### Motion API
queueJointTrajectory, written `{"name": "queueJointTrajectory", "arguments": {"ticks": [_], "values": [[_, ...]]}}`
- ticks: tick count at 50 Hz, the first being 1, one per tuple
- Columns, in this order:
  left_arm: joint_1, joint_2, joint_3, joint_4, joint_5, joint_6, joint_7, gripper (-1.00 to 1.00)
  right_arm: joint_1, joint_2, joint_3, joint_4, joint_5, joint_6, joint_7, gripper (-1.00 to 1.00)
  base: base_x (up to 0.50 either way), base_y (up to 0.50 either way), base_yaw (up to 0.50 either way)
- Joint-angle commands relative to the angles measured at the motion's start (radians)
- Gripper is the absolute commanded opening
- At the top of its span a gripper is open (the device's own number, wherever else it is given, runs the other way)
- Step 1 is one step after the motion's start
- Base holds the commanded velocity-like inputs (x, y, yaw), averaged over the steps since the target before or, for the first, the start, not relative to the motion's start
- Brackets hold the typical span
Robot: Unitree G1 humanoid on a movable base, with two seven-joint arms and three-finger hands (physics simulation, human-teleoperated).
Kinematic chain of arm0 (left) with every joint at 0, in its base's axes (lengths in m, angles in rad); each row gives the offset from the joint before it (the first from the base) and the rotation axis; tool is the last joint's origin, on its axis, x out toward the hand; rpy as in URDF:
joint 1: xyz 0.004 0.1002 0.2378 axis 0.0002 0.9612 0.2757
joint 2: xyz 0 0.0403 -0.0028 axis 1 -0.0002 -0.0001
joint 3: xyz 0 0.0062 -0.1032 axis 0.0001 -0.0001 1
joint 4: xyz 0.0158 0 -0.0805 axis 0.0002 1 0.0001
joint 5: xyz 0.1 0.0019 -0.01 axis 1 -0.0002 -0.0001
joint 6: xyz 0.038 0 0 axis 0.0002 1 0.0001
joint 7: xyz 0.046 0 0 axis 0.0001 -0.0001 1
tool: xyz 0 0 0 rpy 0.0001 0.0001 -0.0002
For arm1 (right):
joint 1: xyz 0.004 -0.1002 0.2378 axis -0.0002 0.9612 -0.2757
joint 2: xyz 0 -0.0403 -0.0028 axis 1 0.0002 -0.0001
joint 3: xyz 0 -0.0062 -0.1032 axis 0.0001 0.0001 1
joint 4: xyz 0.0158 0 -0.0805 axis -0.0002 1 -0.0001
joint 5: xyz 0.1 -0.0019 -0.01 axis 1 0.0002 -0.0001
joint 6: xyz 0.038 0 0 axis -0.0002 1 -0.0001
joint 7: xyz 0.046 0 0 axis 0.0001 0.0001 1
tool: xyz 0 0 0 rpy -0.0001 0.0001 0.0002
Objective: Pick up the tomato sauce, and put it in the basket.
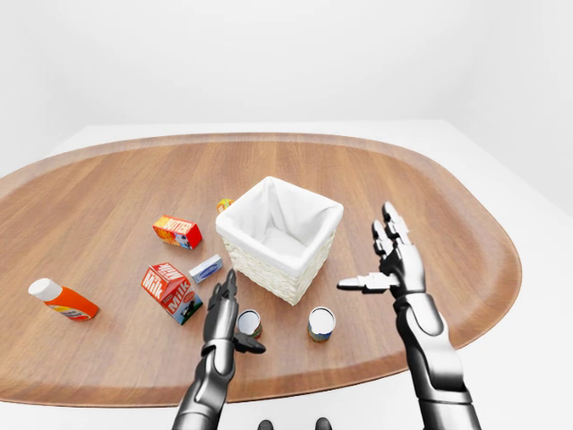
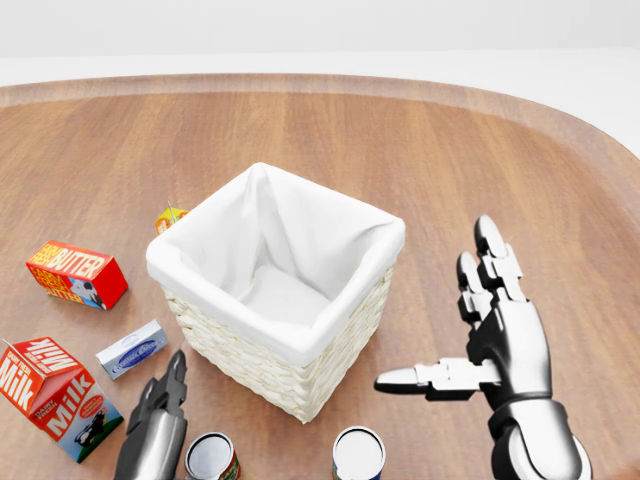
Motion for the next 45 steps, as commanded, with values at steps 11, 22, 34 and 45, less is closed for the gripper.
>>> {"name": "queueJointTrajectory", "arguments": {"ticks": [11,22,34,45], "values": [[-0.027,0.001,0.000,0.059,0.001,0.000,0.023,1.00,-0.001,0.000,0.001,0.006,0.000,0.000,-0.001,1.00,0.00,0.00,0.00],[-0.032,-0.001,-0.003,0.072,0.004,0.000,0.030,1.00,0.001,0.000,0.000,0.001,0.001,0.000,0.000,1.00,0.00,0.00,0.00],[-0.034,-0.003,-0.007,0.084,0.009,0.000,0.036,1.00,0.000,0.000,0.000,0.003,0.001,0.000,0.001,1.00,0.00,0.00,0.00],[-0.050,-0.002,-0.008,0.121,0.012,0.000,0.051,1.00,0.000,0.000,0.000,0.001,0.001,0.000,0.001,1.00,0.00,0.00,0.00]]}}
